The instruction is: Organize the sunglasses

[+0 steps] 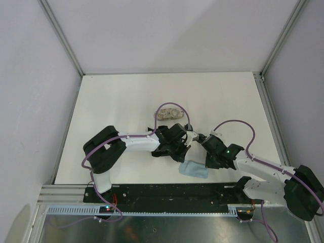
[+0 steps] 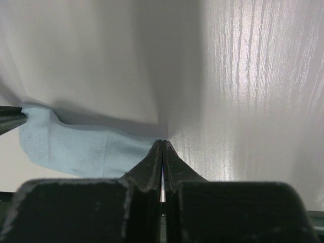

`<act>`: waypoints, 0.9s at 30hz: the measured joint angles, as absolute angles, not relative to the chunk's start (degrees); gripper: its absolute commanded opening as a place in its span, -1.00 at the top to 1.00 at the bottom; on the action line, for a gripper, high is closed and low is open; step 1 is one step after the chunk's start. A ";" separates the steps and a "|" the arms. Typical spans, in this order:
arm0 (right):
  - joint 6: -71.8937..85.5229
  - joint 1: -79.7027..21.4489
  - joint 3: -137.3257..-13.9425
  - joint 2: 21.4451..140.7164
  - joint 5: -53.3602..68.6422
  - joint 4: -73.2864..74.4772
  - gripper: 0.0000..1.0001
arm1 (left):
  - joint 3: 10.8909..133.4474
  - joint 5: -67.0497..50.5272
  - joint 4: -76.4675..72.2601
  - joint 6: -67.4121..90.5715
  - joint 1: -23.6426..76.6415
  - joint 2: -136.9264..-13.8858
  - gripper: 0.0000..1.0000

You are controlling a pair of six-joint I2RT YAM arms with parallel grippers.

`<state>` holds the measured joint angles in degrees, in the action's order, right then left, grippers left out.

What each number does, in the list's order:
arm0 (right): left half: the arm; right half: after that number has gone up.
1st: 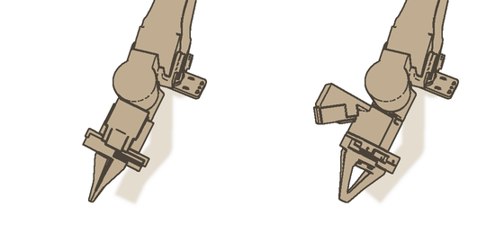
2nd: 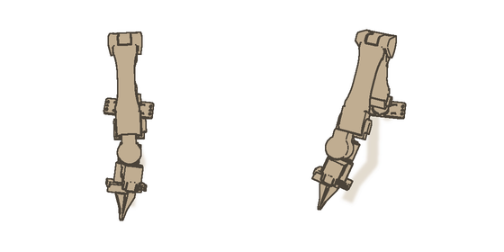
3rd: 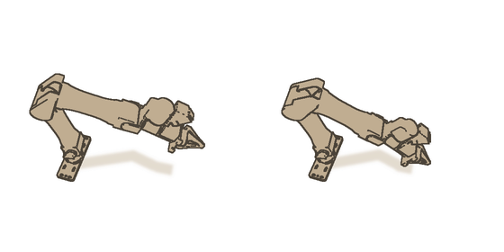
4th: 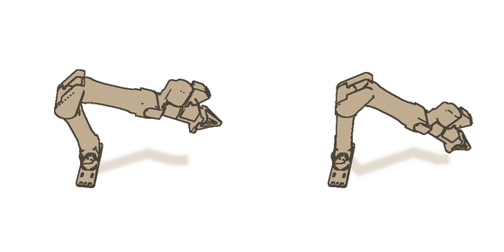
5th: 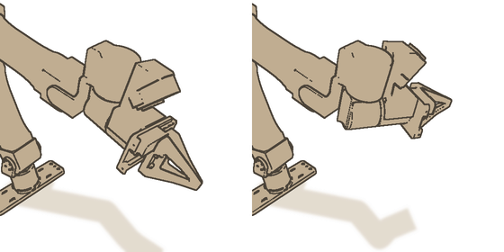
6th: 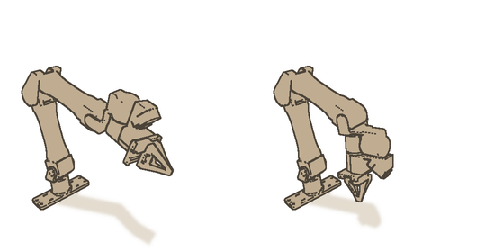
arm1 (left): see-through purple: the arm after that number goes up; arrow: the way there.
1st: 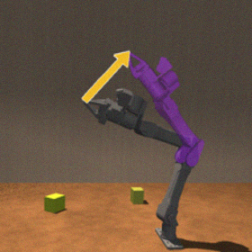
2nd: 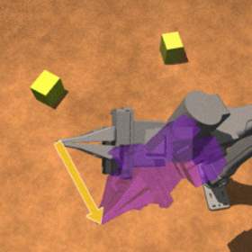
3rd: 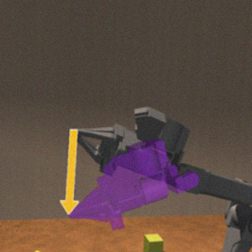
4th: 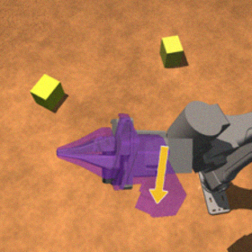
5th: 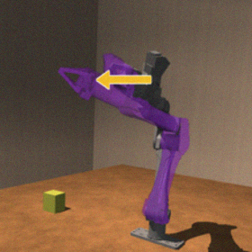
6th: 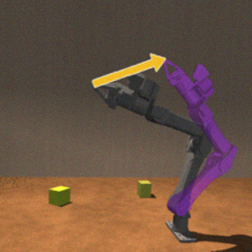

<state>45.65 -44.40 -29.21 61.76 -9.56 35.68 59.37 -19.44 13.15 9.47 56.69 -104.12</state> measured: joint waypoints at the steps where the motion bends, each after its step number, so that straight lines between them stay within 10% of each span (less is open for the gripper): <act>1: 45.63 -44.40 -29.21 61.49 -9.52 35.68 1.00 | 59.40 -19.51 13.13 9.50 56.69 -104.12 1.00; 27: 45.32 -56.80 -42.81 67.46 -8.03 31.75 1.00 | 47.79 -15.05 15.51 17.76 45.76 -79.66 1.00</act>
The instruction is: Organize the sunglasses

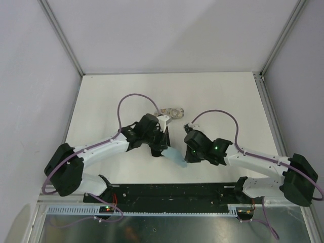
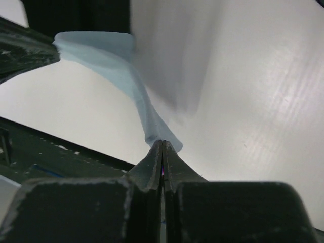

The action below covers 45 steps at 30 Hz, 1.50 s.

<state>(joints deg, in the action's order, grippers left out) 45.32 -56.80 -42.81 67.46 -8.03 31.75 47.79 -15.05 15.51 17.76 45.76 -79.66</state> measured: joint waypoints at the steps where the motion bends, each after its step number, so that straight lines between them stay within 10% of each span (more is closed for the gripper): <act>1: 45.25 -57.14 -43.77 68.40 -7.97 31.31 1.00 | 47.57 -14.79 16.05 18.09 45.04 -79.00 1.00; 20: 43.24 -62.22 -63.09 85.62 -4.43 22.46 1.00 | 46.06 -7.49 24.84 20.95 28.99 -62.72 1.00; 45: 50.94 -62.78 -64.31 97.84 -9.61 15.79 1.00 | 55.46 -7.29 24.56 18.96 25.61 -82.89 1.00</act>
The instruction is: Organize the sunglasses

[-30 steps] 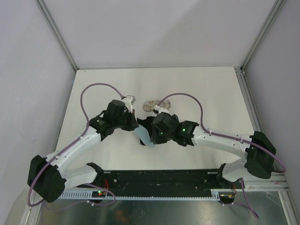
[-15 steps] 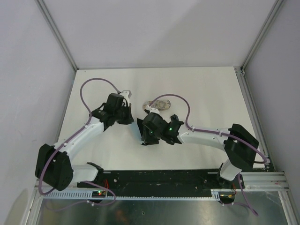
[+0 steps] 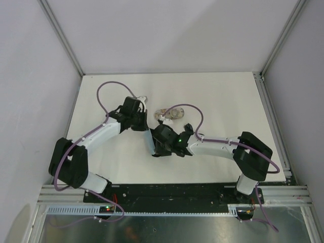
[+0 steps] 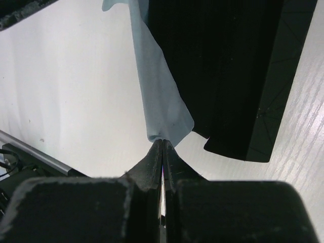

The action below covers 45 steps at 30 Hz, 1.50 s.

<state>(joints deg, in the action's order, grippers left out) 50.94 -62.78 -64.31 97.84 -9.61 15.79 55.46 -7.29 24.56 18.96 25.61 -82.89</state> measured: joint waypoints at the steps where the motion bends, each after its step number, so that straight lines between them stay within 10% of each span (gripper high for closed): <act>1: 51.07 -62.76 -64.31 97.95 -9.91 15.90 1.00 | 55.79 -7.55 24.49 18.94 25.69 -83.57 1.00; 45: 52.66 -56.12 -62.61 100.51 -13.52 19.62 1.00 | 65.45 -5.76 16.80 14.92 33.39 -102.83 1.00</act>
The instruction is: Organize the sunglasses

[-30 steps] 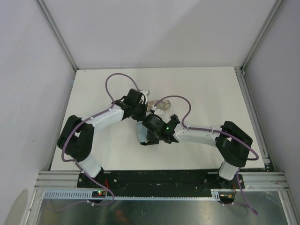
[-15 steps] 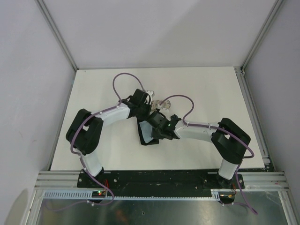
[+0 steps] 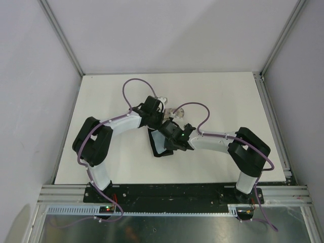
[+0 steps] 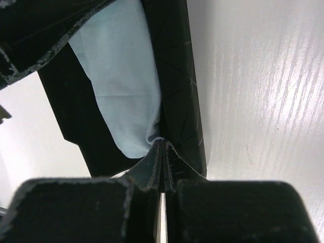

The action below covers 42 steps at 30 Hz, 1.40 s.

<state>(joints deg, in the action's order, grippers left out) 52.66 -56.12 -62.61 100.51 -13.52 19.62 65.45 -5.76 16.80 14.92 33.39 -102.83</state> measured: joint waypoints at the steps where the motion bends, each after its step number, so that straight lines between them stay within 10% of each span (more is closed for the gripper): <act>1: 52.66 -56.14 -62.61 100.51 -13.76 19.70 1.00 | 65.52 -5.80 16.75 14.92 33.43 -102.83 1.00; 42: 50.04 -53.15 -62.59 98.85 -15.20 22.94 1.00 | 66.87 -5.30 14.74 14.98 34.87 -105.71 1.00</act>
